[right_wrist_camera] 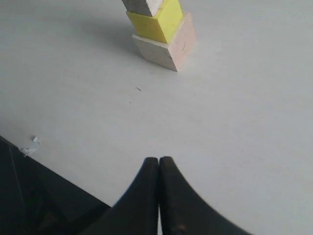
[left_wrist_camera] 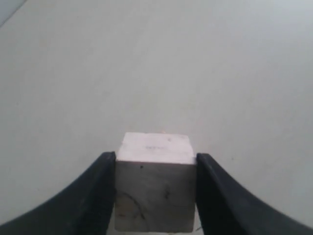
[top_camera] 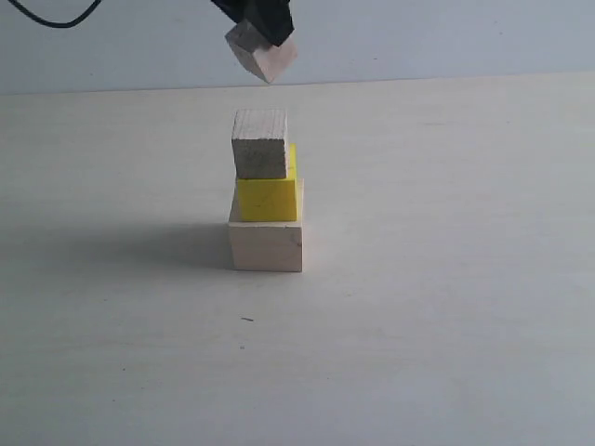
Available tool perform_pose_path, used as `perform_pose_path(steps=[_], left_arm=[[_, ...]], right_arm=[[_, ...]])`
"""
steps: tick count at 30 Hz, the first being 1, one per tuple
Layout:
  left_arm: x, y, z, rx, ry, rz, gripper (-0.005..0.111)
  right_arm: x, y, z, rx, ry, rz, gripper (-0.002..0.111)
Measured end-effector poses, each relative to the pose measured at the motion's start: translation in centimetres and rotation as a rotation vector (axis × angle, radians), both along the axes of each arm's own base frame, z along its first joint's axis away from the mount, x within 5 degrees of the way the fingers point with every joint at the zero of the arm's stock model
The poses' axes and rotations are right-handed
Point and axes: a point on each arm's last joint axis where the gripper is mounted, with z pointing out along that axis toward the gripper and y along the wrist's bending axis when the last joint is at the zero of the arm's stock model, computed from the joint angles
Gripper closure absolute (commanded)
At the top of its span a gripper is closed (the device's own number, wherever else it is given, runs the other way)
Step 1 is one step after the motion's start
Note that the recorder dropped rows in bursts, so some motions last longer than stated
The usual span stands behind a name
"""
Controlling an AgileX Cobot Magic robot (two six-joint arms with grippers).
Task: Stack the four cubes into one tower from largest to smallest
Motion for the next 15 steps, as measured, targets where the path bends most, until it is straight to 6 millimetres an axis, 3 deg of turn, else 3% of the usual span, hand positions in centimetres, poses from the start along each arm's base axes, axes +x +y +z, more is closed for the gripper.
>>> perform_pose_path(steps=[5,15], left_arm=[[0.2,0.2,1.0,-0.085,0.061,0.234,0.107],[-0.7,-0.9,2.2,-0.253,0.200,0.400,0.107]], right_arm=[[0.0,0.0,0.0,-0.012,-0.012,0.016,0.108],[0.0,0.0,0.0,-0.033,-0.032,0.045,0.108]])
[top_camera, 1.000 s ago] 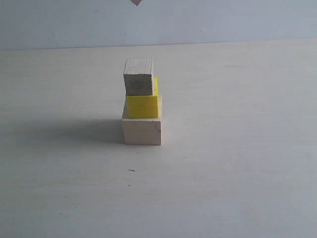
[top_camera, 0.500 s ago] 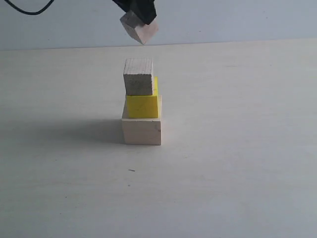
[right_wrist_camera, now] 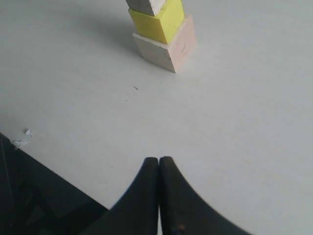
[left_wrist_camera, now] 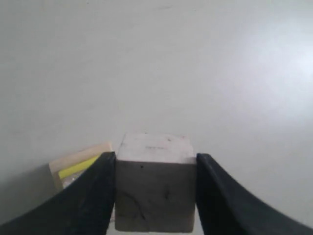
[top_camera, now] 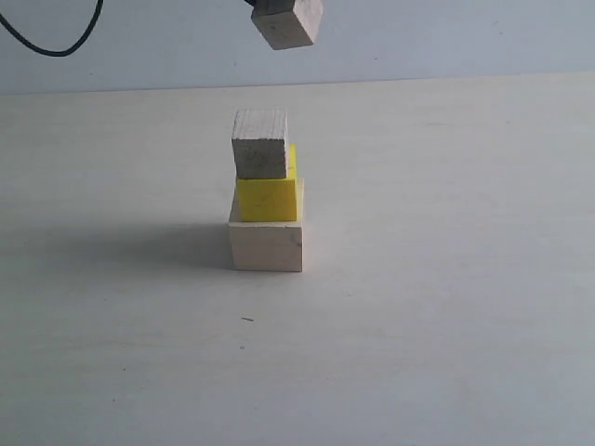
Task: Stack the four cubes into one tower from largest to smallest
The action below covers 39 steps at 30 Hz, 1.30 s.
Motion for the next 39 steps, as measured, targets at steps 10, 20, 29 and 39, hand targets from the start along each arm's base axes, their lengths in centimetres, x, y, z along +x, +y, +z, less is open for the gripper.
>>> perform_pose_path(steps=[10,20,29,39], left_arm=[[-0.8,-1.0,0.0,-0.006,0.005,-0.027,0.107],[-0.3,-0.4,-0.1,0.089,-0.084,-0.075,0.107],[-2.9,-1.3,2.2,0.134,-0.317,-0.515,0.107],[-2.9,-0.4,3.1,0.101,-0.347,-0.545,0.107]], right_arm=[[0.0,0.0,0.0,-0.007,0.000,0.008,0.108],[0.0,0.0,0.0,-0.010,0.000,0.010,0.108],[-0.1,0.0,-0.1,-0.011,0.001,0.012,0.108],[-0.1,0.0,-0.1,-0.012,0.000,0.013,0.108]])
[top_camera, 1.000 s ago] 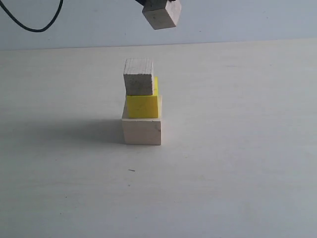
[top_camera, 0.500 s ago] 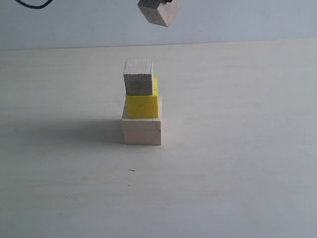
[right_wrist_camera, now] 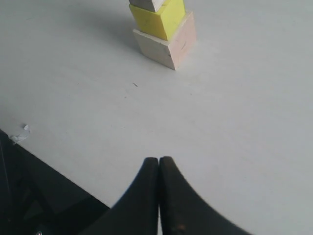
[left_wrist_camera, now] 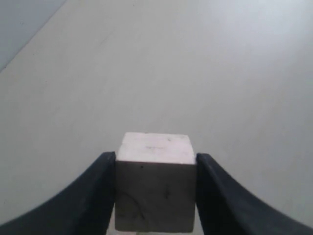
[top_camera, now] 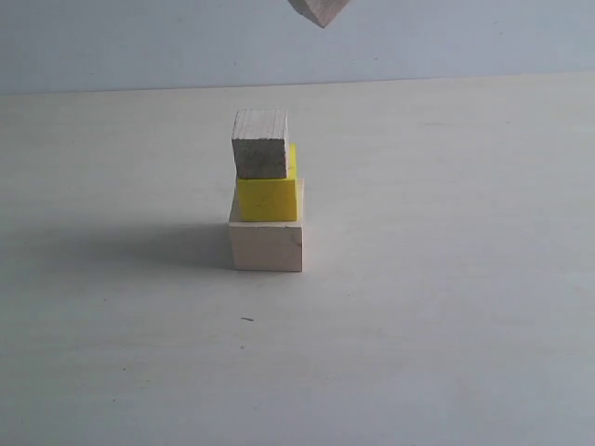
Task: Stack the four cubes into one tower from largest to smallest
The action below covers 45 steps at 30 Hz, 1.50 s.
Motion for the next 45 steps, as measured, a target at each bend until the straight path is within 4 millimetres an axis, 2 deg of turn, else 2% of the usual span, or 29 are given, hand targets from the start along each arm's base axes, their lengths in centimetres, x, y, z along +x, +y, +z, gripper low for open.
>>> perform_pose_path(steps=[5,9,14,18,21,25,32,37,41,45], left_arm=[[1.0,3.2,1.2,-0.055,0.010,0.071,0.107],[0.9,5.9,0.7,-0.076,0.052,0.114,0.107],[0.2,8.2,-2.2,-0.168,0.013,0.231,0.107],[-1.4,9.6,-4.1,-0.355,-0.105,0.360,0.107],[-2.8,10.7,-4.9,-0.541,-0.190,0.520,0.107],[-3.9,12.4,-5.7,-0.612,-0.288,0.672,0.107],[-4.2,13.5,-4.8,-0.941,-0.092,0.949,0.107],[-4.0,13.9,-4.0,-1.148,0.045,1.084,0.107],[-3.8,14.1,-1.6,-1.321,0.101,1.119,0.107],[-4.0,14.1,1.7,-1.420,0.097,1.061,0.107]], right_arm=[[0.0,0.0,0.0,0.000,0.000,0.000,0.108],[0.0,0.0,0.0,0.000,0.000,0.000,0.108],[0.0,0.0,0.0,0.005,-0.006,-0.002,0.108],[0.2,0.1,0.1,0.014,-0.020,-0.005,0.108],[0.2,0.1,0.2,0.018,-0.025,-0.006,0.108],[0.2,0.1,0.2,0.022,-0.030,-0.007,0.108],[0.3,0.1,0.3,0.029,-0.041,-0.010,0.108],[0.4,0.2,0.3,0.030,-0.041,-0.011,0.108],[0.4,0.2,0.3,0.028,-0.039,-0.011,0.108],[0.4,0.2,0.3,0.028,-0.039,-0.011,0.108]])
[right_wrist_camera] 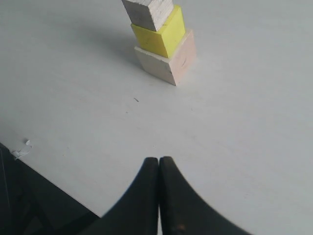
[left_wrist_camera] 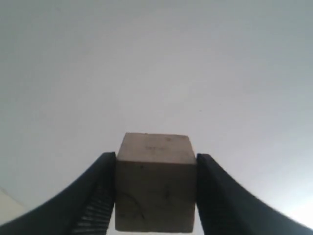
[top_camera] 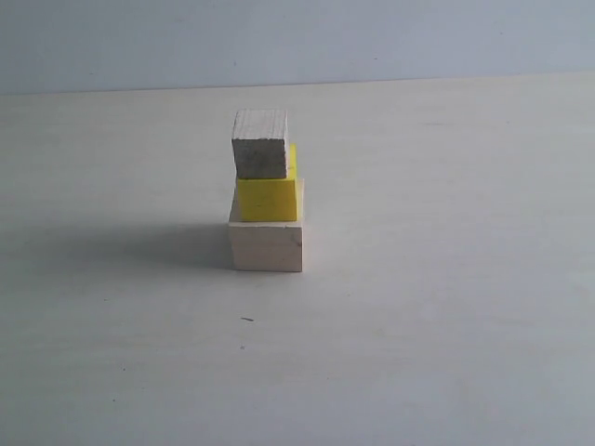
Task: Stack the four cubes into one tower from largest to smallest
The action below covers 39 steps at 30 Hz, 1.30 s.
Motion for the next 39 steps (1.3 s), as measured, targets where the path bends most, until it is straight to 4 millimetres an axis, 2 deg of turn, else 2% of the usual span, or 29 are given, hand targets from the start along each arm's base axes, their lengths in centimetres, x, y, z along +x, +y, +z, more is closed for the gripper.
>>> perform_pose_path(steps=[5,8,10,19,27,32,39], left_arm=[[-1.0,-0.6,4.1,0.131,-0.139,-0.116,0.107],[-0.9,-0.9,5.3,0.256,-0.163,-0.209,0.107],[-0.6,-1.1,5.4,0.351,-0.152,-0.280,0.107],[2.3,-2.1,1.0,0.915,-0.025,-0.720,0.107],[3.9,-3.1,-0.5,1.382,-0.022,-0.915,0.107],[5.0,-5.3,-1.8,1.513,-0.073,-0.995,0.107],[5.0,-9.4,-4.0,1.552,-0.132,-1.131,0.107]], right_arm=[[0.0,0.0,0.0,0.000,0.000,0.000,0.108],[0.0,0.0,0.0,-0.001,-0.001,0.002,0.108],[0.0,0.0,0.0,-0.002,-0.002,0.003,0.108],[0.0,0.0,0.0,-0.002,-0.002,0.003,0.108],[0.0,0.0,0.0,-0.001,-0.003,0.002,0.108],[0.0,0.0,0.0,-0.001,-0.003,0.002,0.108],[0.0,0.0,0.0,-0.006,0.004,0.004,0.108]])
